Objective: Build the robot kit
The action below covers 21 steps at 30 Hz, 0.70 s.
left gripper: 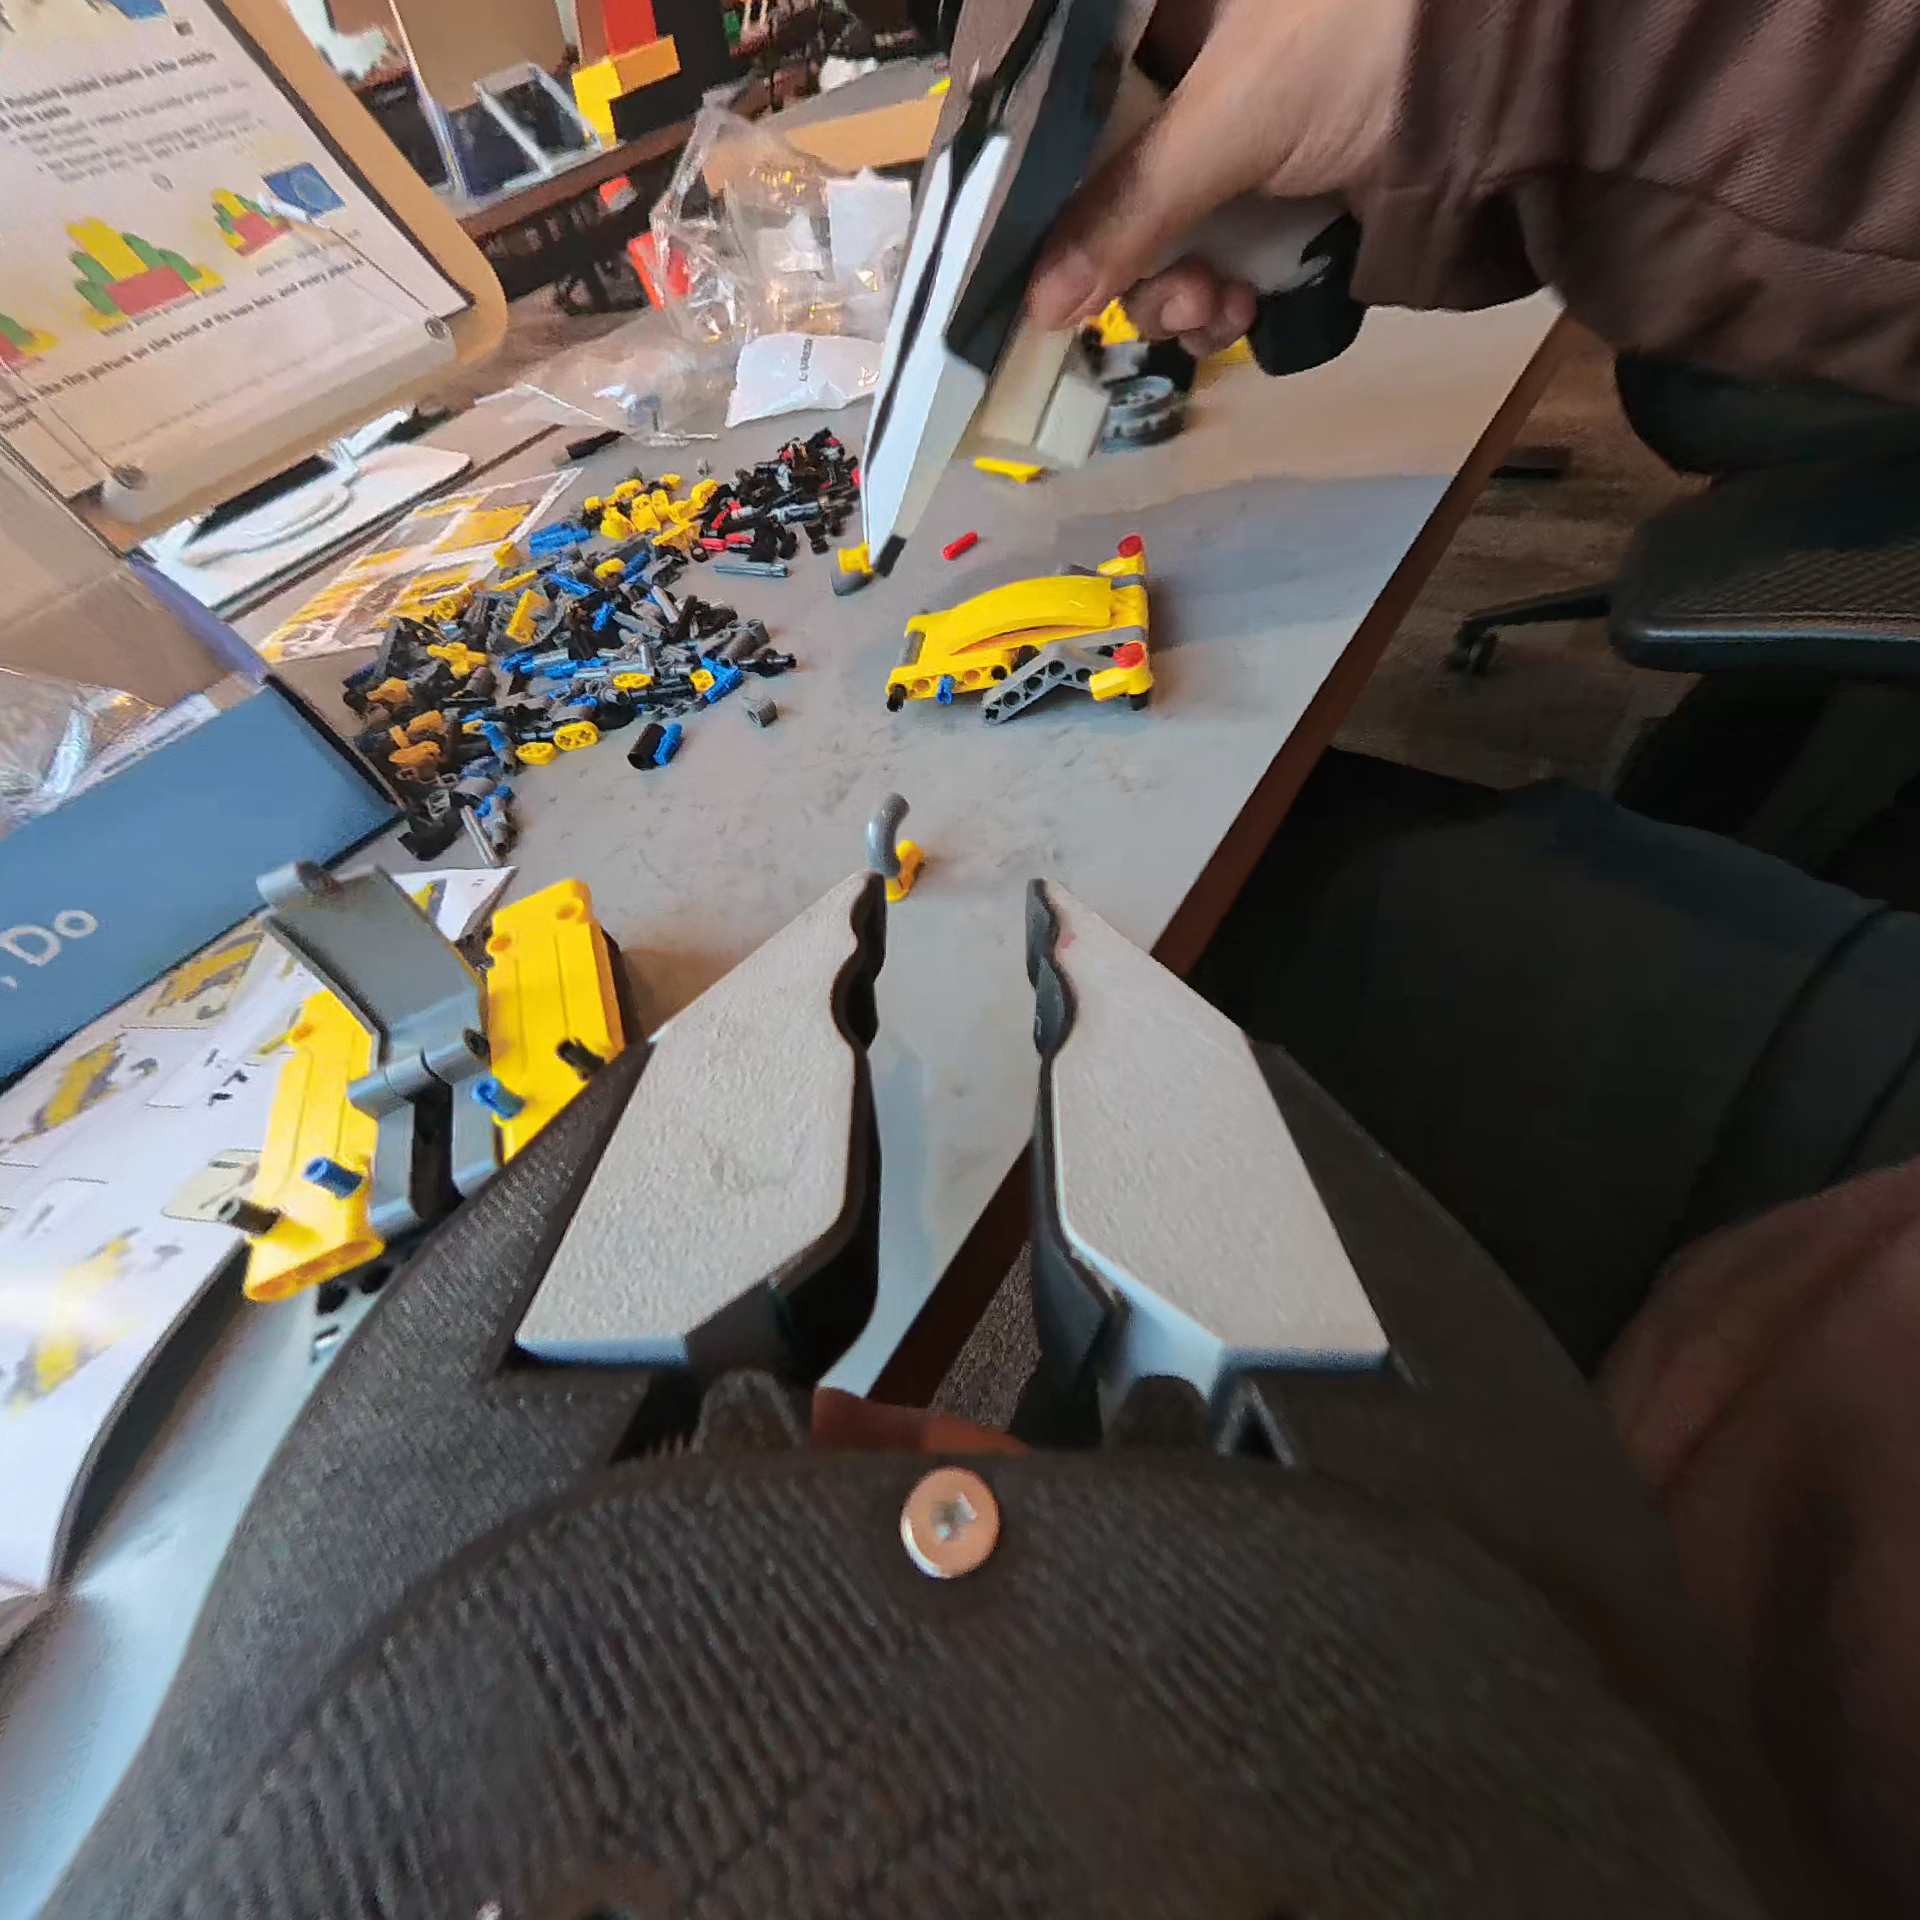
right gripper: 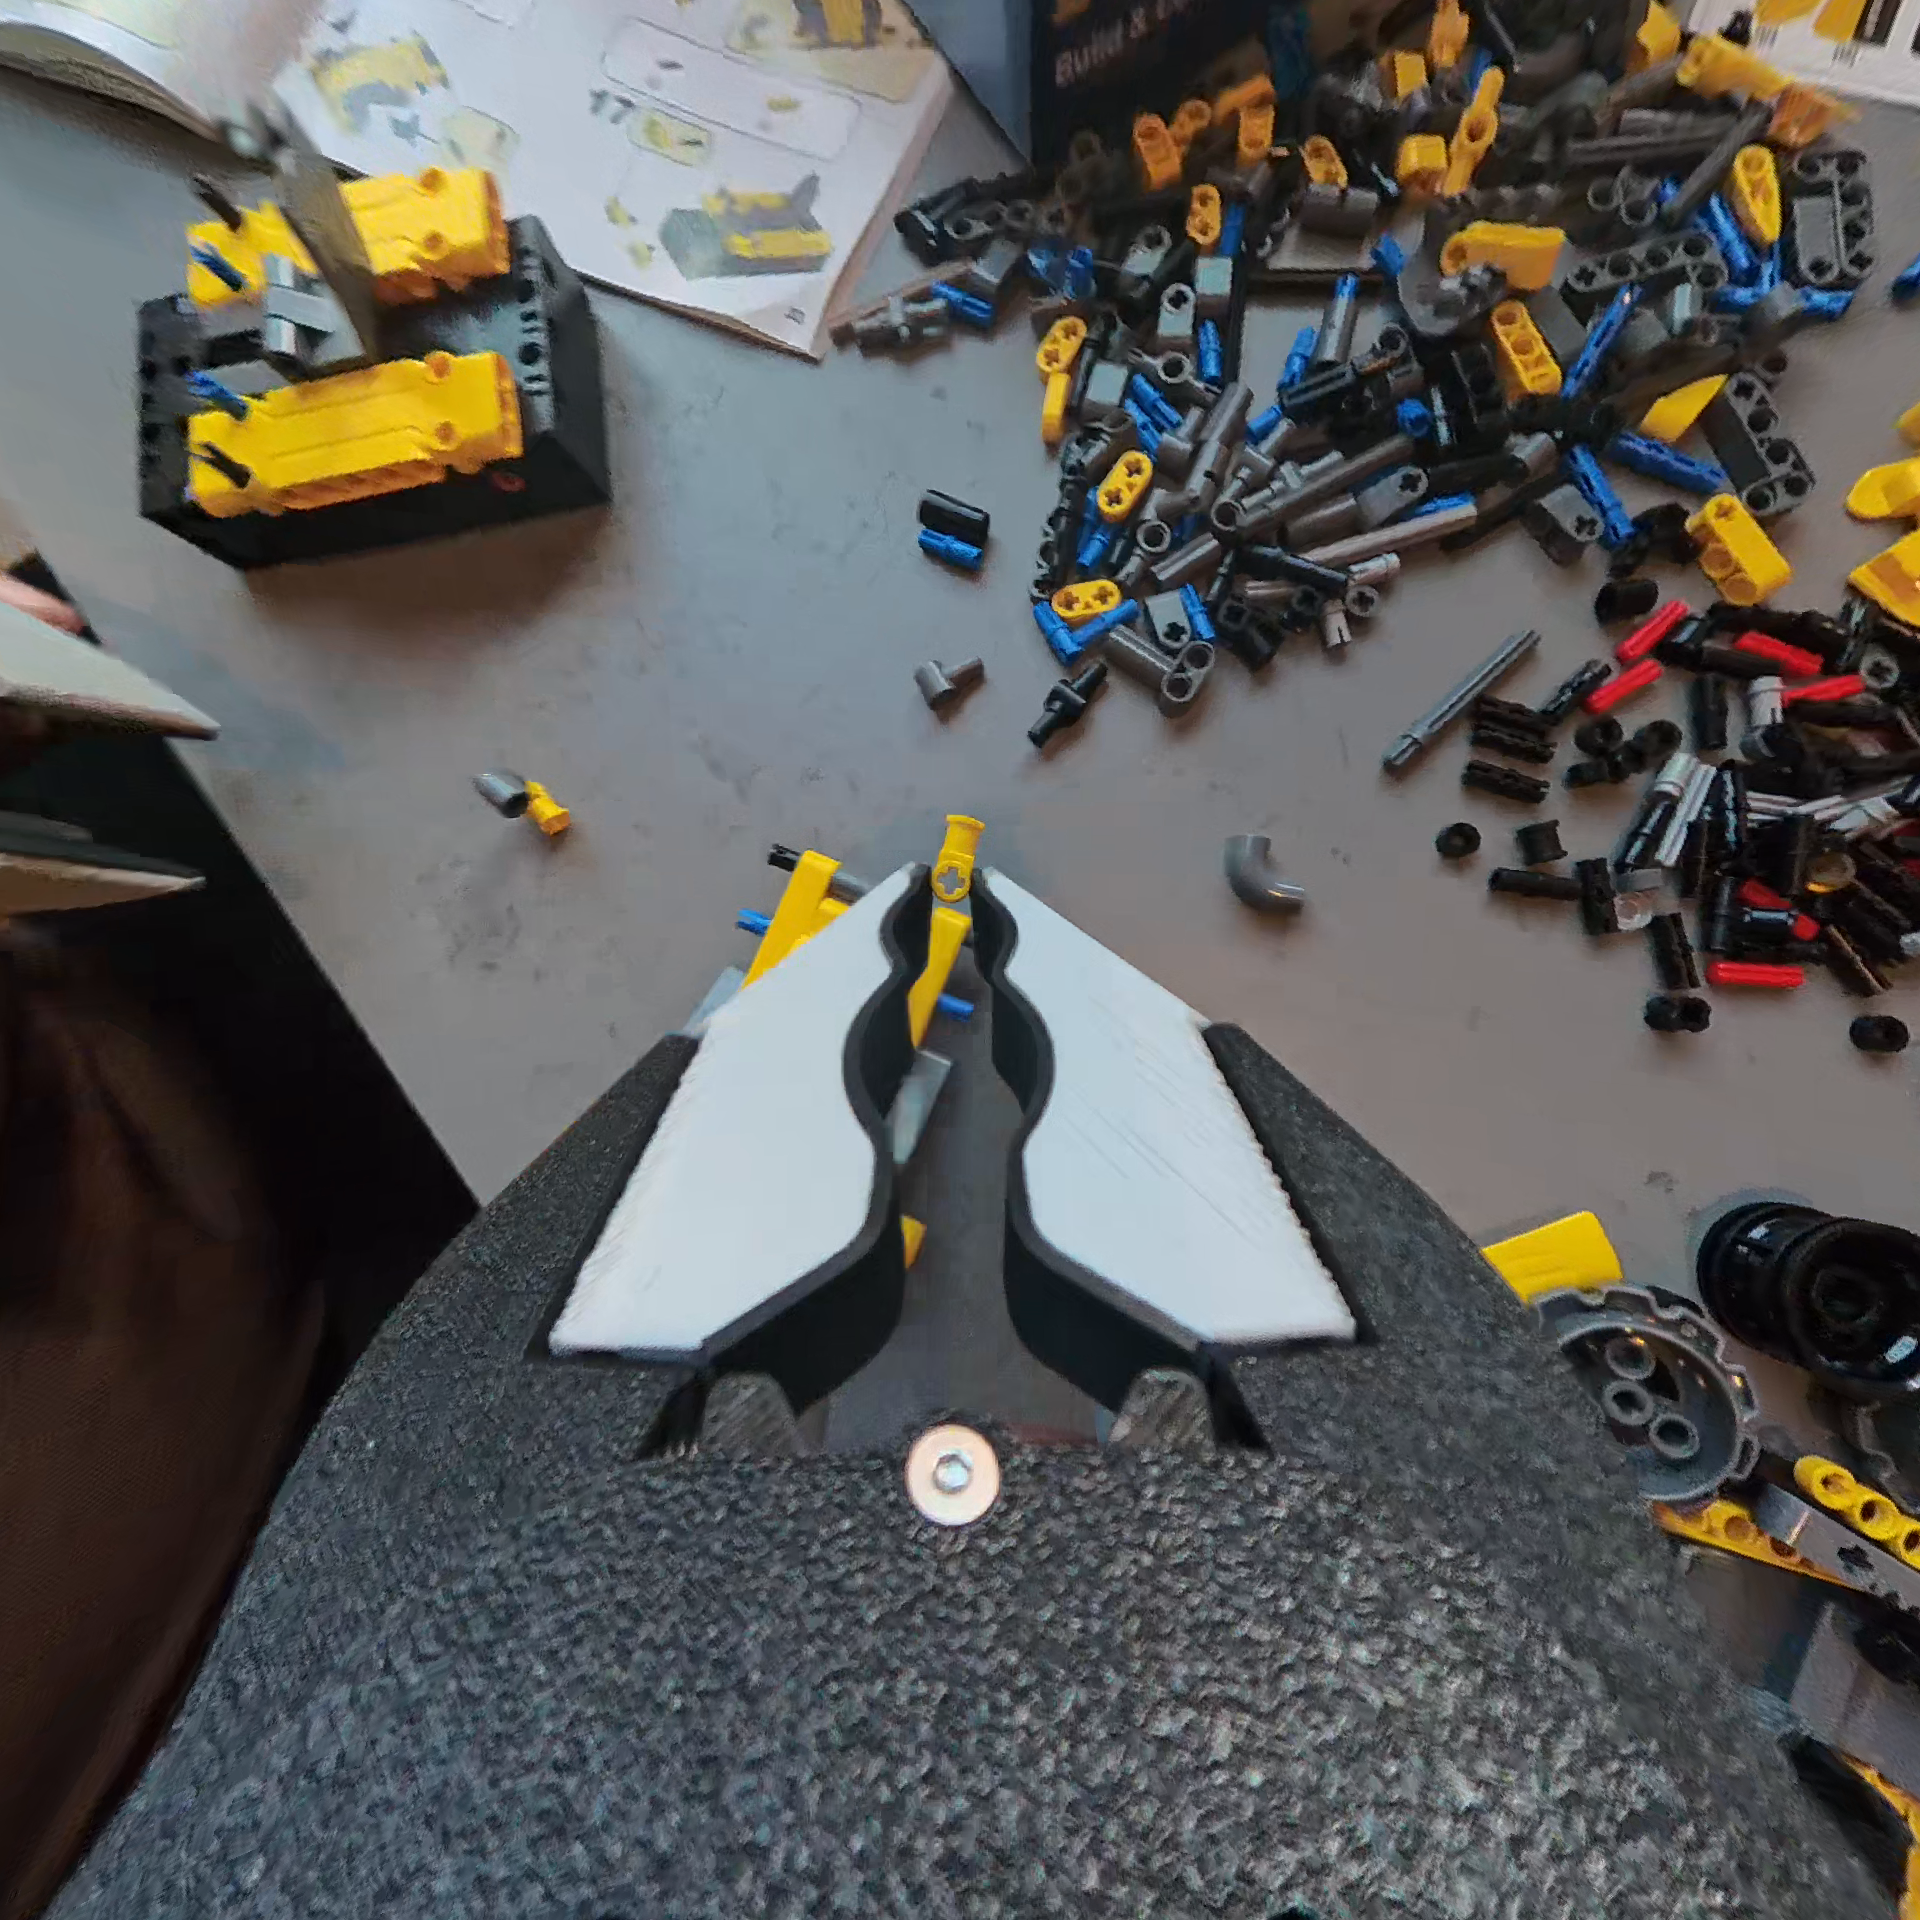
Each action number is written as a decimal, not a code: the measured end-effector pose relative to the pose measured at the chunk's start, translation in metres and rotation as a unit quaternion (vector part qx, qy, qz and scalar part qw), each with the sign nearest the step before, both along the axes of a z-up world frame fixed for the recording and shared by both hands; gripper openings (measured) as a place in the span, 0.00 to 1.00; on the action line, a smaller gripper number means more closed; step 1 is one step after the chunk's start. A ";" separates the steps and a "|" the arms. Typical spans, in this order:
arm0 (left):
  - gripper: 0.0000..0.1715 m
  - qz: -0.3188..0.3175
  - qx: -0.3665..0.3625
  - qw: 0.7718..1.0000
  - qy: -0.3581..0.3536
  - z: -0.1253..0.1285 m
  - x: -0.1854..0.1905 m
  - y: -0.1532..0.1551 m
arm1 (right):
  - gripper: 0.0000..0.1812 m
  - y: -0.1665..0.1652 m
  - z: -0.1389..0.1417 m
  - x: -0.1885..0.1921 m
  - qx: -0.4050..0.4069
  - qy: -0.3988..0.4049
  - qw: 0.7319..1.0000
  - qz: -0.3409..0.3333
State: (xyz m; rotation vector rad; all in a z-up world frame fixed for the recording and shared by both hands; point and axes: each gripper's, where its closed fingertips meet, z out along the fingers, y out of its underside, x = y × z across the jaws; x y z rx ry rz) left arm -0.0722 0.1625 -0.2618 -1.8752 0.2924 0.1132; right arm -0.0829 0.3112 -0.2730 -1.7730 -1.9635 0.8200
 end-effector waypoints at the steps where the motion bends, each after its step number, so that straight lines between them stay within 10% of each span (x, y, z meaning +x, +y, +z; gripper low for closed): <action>1: 0.15 0.003 -0.013 1.000 0.005 0.000 0.000 0.003 | 0.04 -0.009 0.006 0.002 -0.002 0.010 1.000 0.013; 9: 0.16 0.017 -0.104 0.994 0.025 -0.009 -0.005 0.029 | 0.04 -0.086 0.004 0.036 0.003 0.015 0.994 0.107; 21: 0.08 -0.022 -0.241 0.967 0.083 -0.024 -0.014 0.047 | 0.04 -0.106 -0.015 0.046 0.024 0.009 0.994 0.109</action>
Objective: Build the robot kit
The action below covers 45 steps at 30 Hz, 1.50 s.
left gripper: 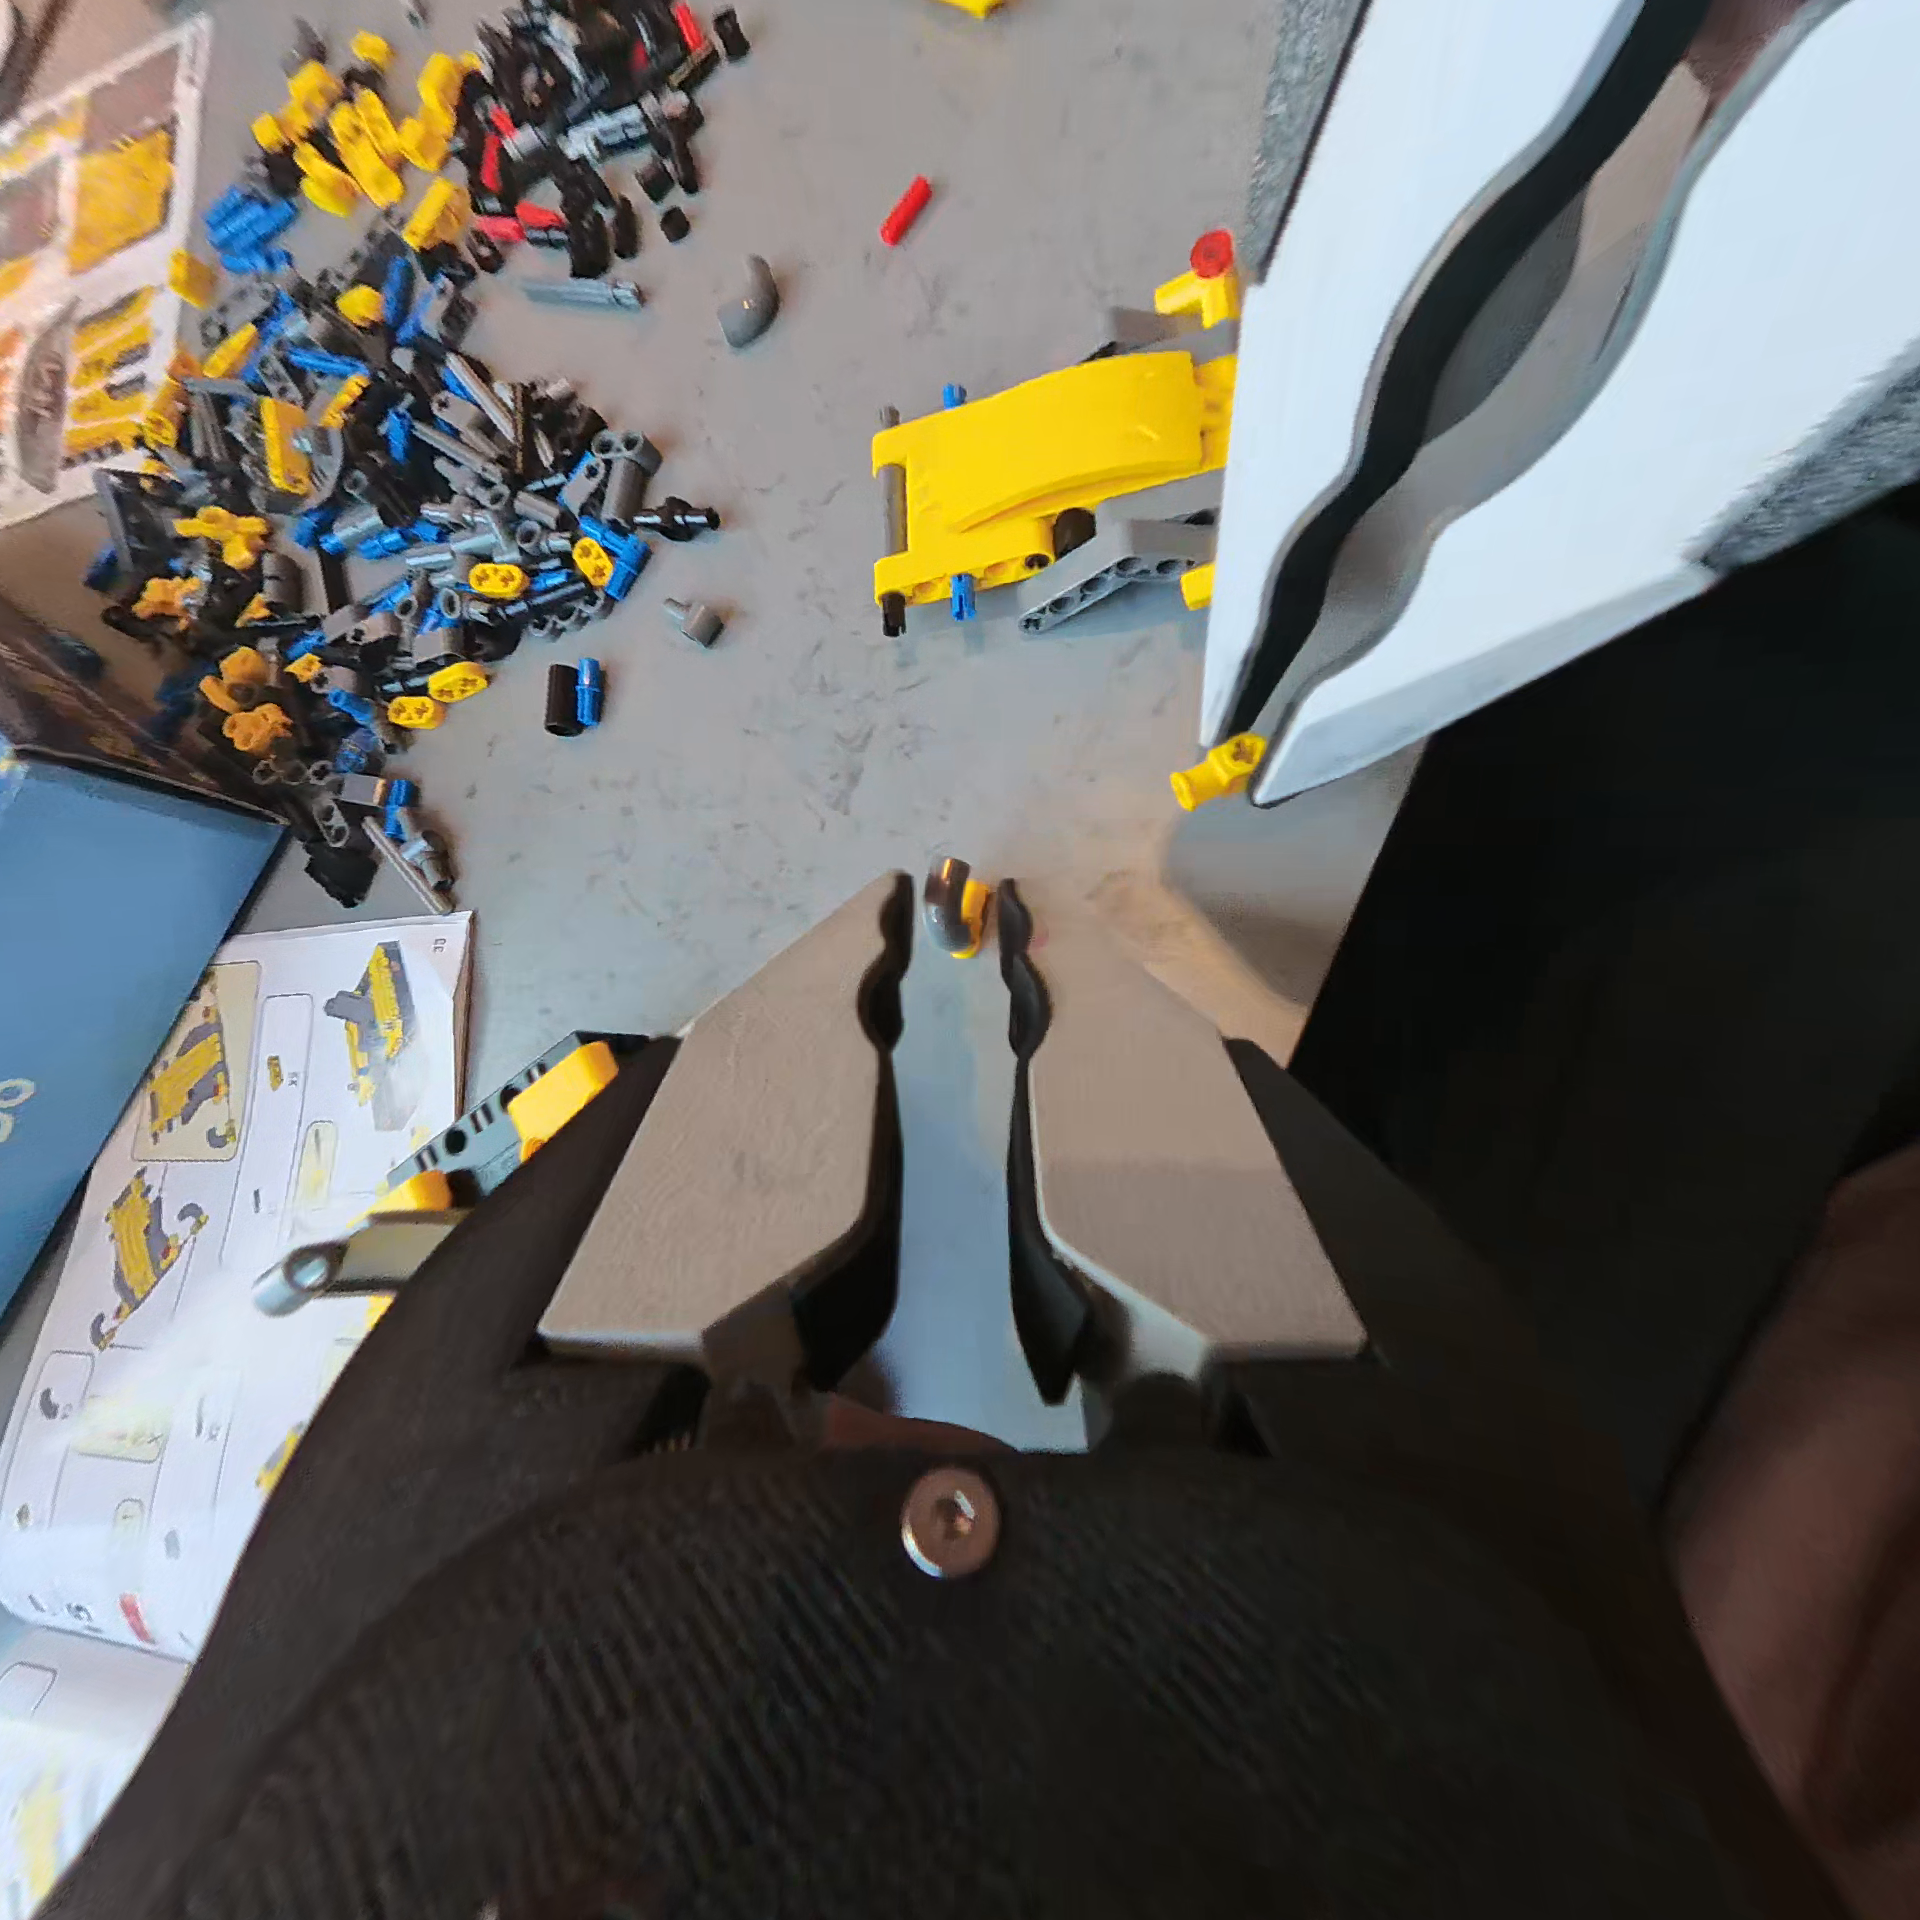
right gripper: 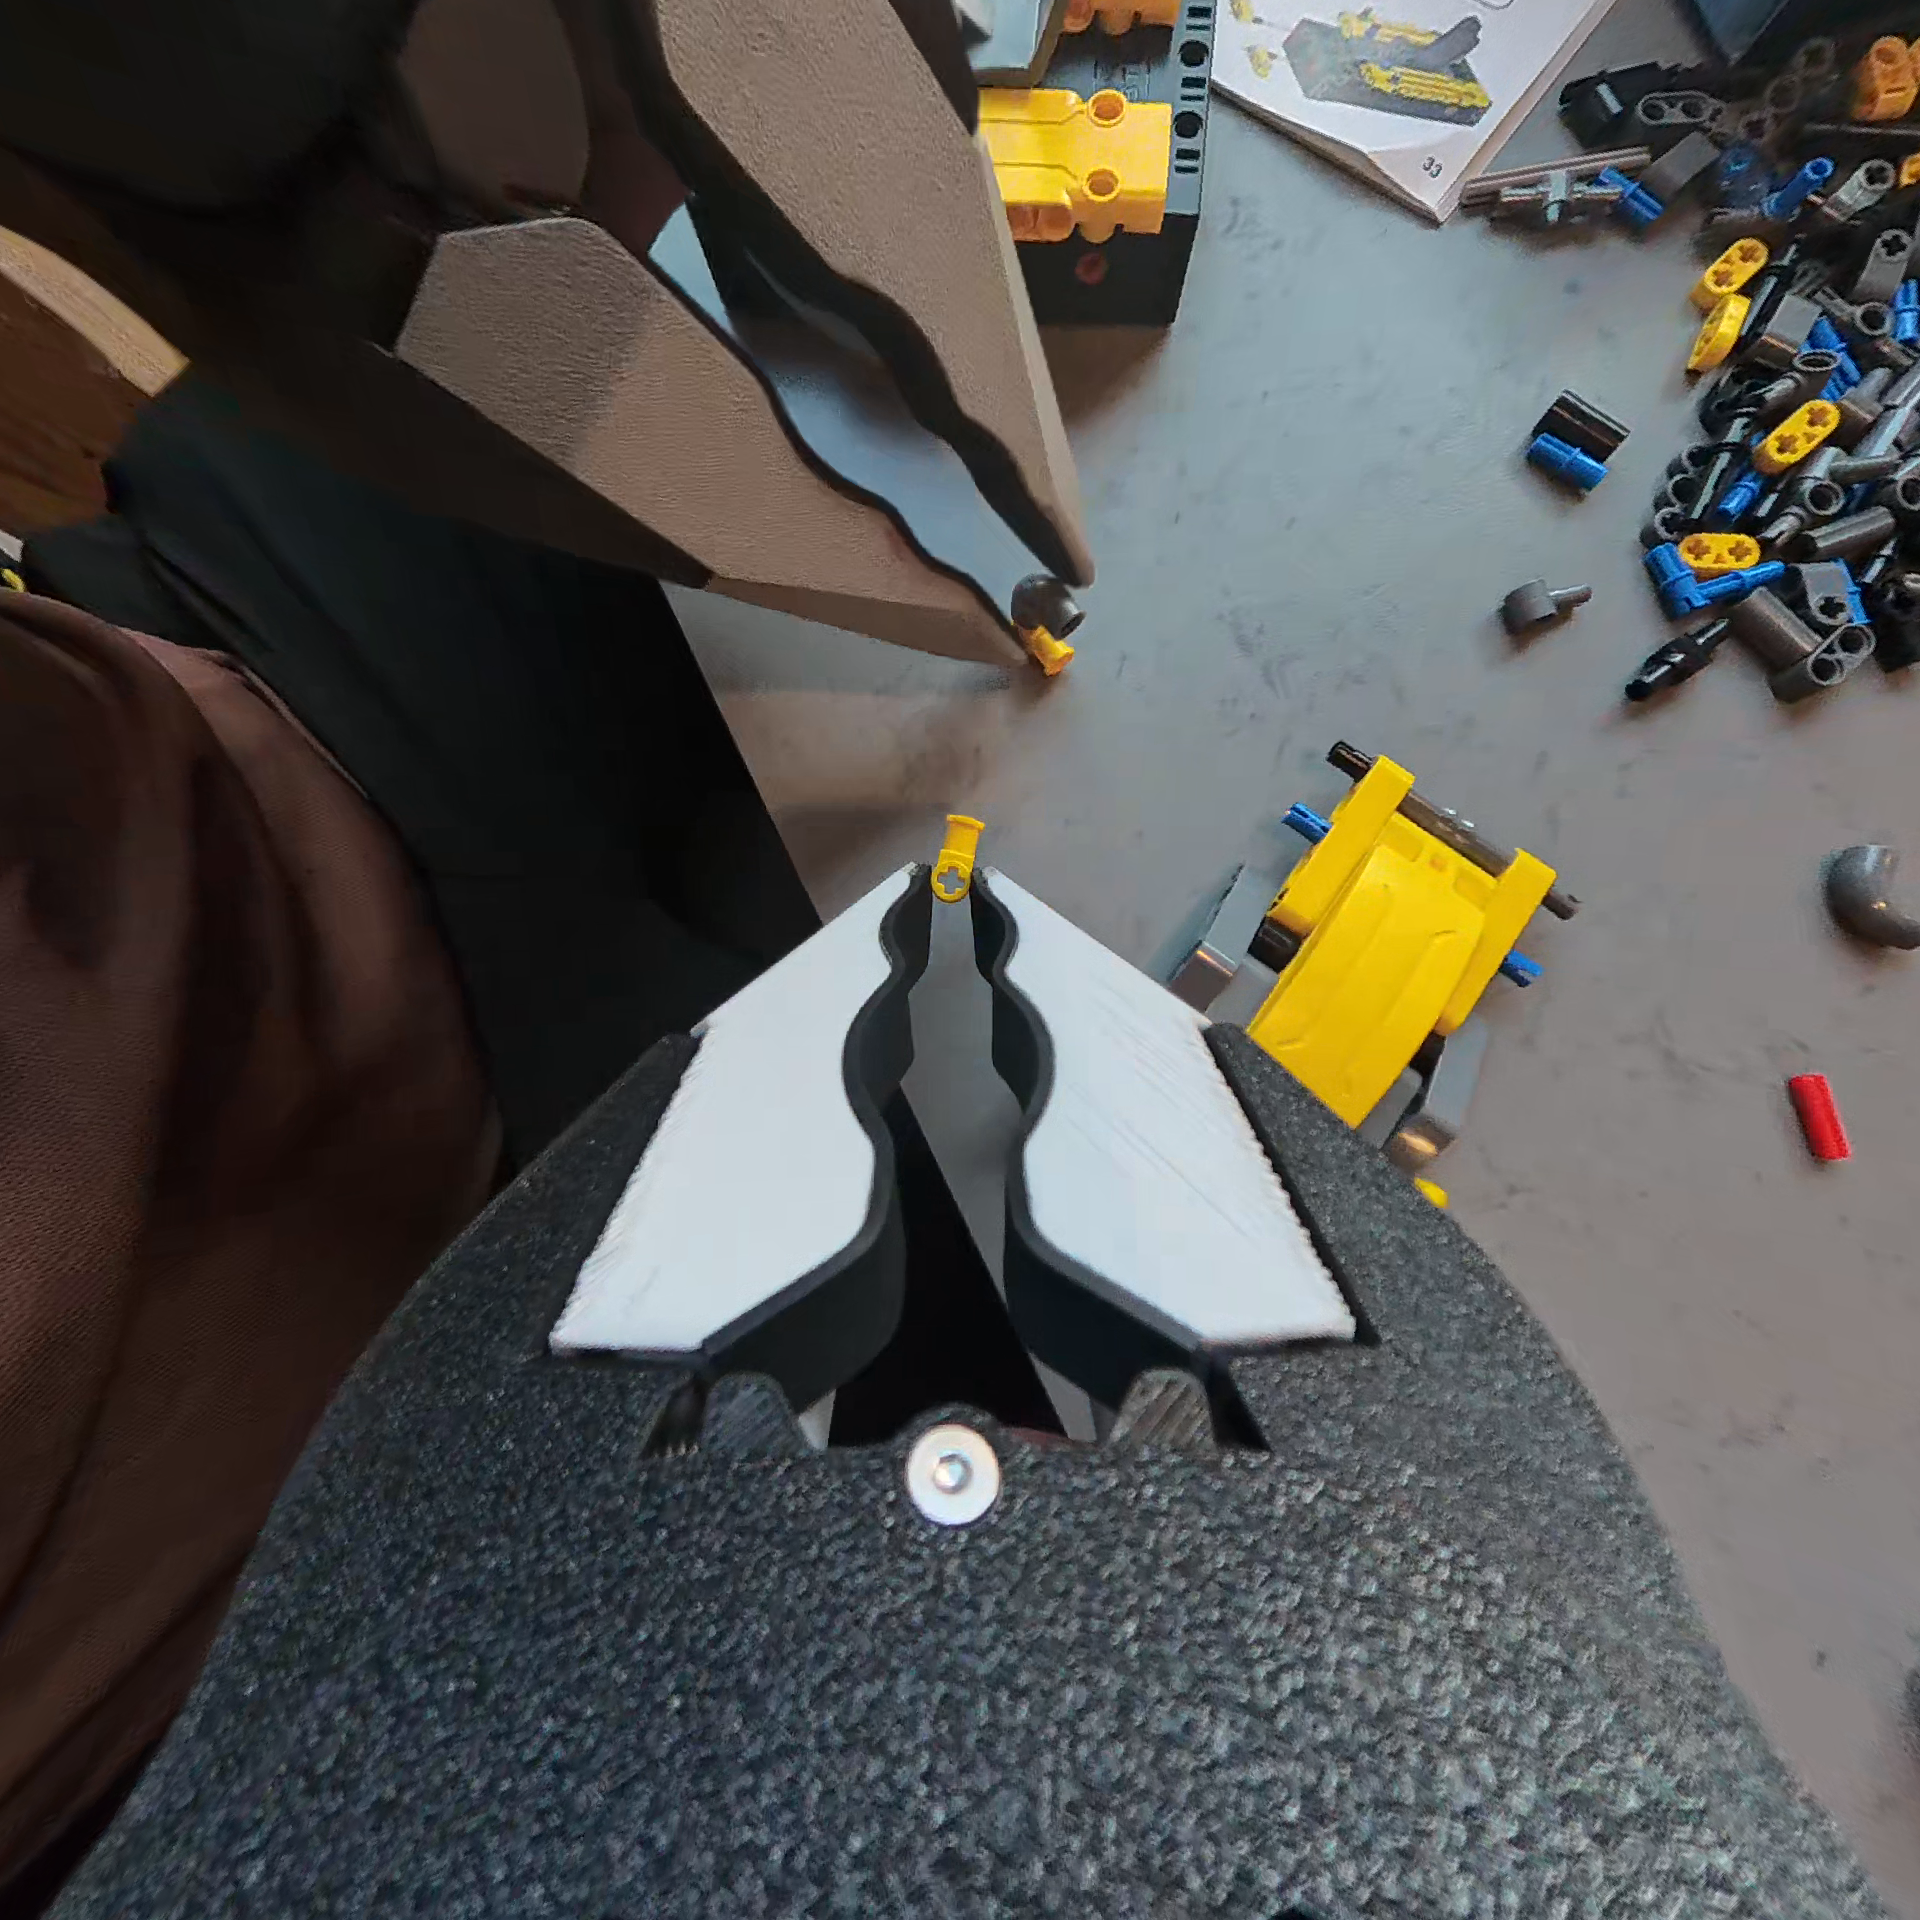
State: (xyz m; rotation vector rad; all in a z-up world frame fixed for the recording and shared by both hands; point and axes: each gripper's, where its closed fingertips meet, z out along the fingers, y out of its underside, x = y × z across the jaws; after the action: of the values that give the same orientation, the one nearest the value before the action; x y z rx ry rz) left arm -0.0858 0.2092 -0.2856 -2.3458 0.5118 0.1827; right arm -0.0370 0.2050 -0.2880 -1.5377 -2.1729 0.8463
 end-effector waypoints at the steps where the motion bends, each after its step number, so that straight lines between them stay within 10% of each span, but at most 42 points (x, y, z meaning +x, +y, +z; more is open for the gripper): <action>1: 0.07 0.001 -0.009 1.000 -0.001 -0.004 -0.001 0.001 | 0.04 0.001 -0.001 0.001 0.002 -0.002 1.000 -0.002; 15: 0.11 0.051 0.002 0.998 -0.021 -0.009 -0.016 0.002 | 0.04 0.003 -0.015 0.001 -0.005 -0.010 0.999 -0.036; 24: 0.15 0.044 0.089 0.992 -0.078 0.033 -0.003 -0.049 | 0.04 0.000 -0.016 -0.006 0.015 -0.019 0.999 -0.036; 45: 0.11 0.041 0.161 0.965 -0.202 0.003 0.021 -0.094 | 0.08 -0.001 -0.015 -0.033 0.021 -0.002 0.997 -0.068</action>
State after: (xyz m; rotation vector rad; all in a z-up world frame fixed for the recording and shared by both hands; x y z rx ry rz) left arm -0.0644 0.1148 -0.2831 -2.0114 0.1683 -0.1642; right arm -0.0701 0.2042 -0.3034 -1.6454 -2.0491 0.7504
